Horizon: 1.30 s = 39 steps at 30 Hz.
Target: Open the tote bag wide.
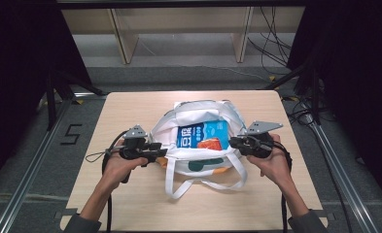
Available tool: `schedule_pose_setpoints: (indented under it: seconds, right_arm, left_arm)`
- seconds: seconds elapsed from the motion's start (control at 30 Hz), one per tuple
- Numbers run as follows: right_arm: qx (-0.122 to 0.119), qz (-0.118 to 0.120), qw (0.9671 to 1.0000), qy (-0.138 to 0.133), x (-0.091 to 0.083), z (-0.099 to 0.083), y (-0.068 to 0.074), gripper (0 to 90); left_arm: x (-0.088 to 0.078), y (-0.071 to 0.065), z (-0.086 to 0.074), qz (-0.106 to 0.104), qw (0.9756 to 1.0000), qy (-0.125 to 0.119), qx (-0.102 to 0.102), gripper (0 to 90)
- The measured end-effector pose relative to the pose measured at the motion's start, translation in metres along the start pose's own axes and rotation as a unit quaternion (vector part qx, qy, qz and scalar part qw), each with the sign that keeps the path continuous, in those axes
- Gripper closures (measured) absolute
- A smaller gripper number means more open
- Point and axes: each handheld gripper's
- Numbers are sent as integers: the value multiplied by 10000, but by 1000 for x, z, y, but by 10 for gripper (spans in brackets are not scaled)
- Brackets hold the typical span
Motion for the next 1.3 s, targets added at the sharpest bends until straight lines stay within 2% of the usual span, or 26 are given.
schedule_pose_setpoints:
  seconds: [0.03,0.13,0.17,0.2,0.23,0.3,0.33,0.4,0.43,0.47,0.5,0.53,0.57,0.6,0.63,0.67,0.7,0.83,0.87,1.03,1.07,1.2,1.27,1.3]
  right_arm:
    - [-63,-39,10000,-19,-1,0,-2,798]
    - [65,-44,10000,8,-6,-2,-2,774]
    - [10,-106,9999,-77,-7,-3,-3,761]
    - [118,-127,9998,-90,-8,-4,-3,740]
    - [86,-131,9999,-66,-11,-5,-6,725]
    - [101,-222,9995,-185,-13,-6,-6,704]
    - [14,-236,9996,-166,-15,-6,-8,689]
    - [104,-239,9995,-178,-18,-6,-6,663]
    - [57,-226,9996,-174,-19,-6,-6,655]
    - [157,-262,9994,-158,-21,-6,-4,646]
    - [17,-269,9995,-190,-21,-7,-6,633]
    - [167,-274,9994,-146,-23,-7,-4,624]
    - [149,-304,9992,-195,-23,-8,-5,616]
    - [191,-311,9992,-191,-25,-9,-5,609]
    - [296,-344,9988,-195,-26,-10,-5,601]
    - [173,-370,9989,-241,-27,-11,-8,594]
    - [301,-349,9988,-169,-29,-12,-7,588]
    - [354,-426,9982,-246,-31,-15,-7,561]
    - [264,-421,9985,-222,-31,-15,-9,556]
    - [397,-442,9979,-257,-32,-16,-7,509]
    - [292,-472,9981,-267,-32,-17,-9,500]
    - [373,-460,9979,-269,-34,-18,-8,454]
    - [378,-453,9978,-288,-34,-19,-9,430]
    - [477,-416,9974,-350,-34,-21,-7,420]
  left_arm:
    - [-2,0,0,-29,10000,-4,9,589]
    - [-7,-1,1,-20,10000,-71,-18,560]
    - [-8,0,1,-32,10000,-56,-33,543]
    - [-10,-1,0,-45,10000,-52,-31,526]
    - [-11,-1,0,-45,10000,-43,-6,510]
    - [-13,-1,-1,-9,10000,-79,-22,472]
    - [-13,0,-1,-73,9999,-97,-11,437]
    - [-15,0,-1,-60,10000,-50,-13,382]
    - [-16,1,-2,-56,10000,-41,24,376]
    - [-17,1,-2,-43,10000,-42,14,358]
    - [-18,1,-2,-37,10000,-27,-17,344]
    - [-18,0,-3,21,10000,-55,-65,334]
    - [-20,1,-4,14,10000,-56,-33,325]
    - [-21,0,-4,69,9999,-68,-51,319]
    - [-22,1,-4,1,10000,-53,-51,316]
    - [-24,0,-5,80,9999,-80,-47,313]
    - [-25,0,-5,60,10000,-70,-35,310]
    - [-27,0,-6,85,9999,-57,-39,294]
    - [-27,0,-7,103,9999,-76,-14,291]
    - [-31,1,-11,141,9999,-60,-15,282]
    - [-31,1,-11,175,9998,-83,-15,281]
    - [-32,1,-15,243,9996,-106,-31,277]
    - [-33,1,-17,208,9998,-80,-6,275]
    - [-34,0,-18,238,9997,-91,-18,274]
Point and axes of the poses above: each handheld gripper's, and its own axes: x roughly forward along the jaws, z roughly out of its top, y roughly to its left
